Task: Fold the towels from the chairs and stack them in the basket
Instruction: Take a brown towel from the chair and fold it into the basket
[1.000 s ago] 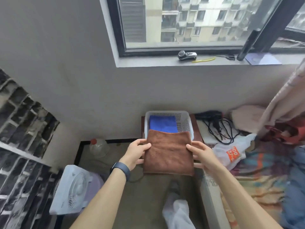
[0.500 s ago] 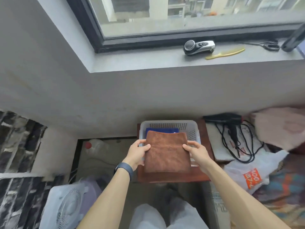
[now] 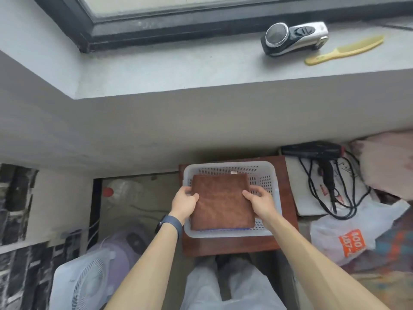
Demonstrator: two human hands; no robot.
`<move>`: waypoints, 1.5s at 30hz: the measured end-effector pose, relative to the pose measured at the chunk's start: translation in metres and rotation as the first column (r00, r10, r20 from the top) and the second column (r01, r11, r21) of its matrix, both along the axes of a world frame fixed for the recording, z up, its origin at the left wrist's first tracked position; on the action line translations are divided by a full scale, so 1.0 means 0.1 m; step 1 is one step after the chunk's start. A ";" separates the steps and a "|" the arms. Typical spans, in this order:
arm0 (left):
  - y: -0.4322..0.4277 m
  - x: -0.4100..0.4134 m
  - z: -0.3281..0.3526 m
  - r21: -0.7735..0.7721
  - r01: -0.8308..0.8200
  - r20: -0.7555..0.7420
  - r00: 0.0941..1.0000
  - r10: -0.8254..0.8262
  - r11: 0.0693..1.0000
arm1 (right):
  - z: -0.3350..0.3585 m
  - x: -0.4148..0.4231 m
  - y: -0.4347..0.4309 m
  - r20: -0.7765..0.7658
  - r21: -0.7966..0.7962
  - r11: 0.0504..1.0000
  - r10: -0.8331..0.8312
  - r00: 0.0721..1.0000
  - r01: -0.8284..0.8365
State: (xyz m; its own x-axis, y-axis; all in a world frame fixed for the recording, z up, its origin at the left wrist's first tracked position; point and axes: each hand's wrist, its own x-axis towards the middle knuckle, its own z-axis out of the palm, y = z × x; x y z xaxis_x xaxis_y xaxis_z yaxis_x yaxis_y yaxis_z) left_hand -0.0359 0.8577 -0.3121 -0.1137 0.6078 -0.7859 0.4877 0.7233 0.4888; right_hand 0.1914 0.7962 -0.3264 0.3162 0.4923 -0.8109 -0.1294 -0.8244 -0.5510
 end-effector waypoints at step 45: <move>-0.30 0.23 -0.77 0.255 0.853 -0.709 0.485 -0.513 0.455 | -0.73 -0.46 -0.07 0.804 -0.135 0.585 0.537 0.257 -0.800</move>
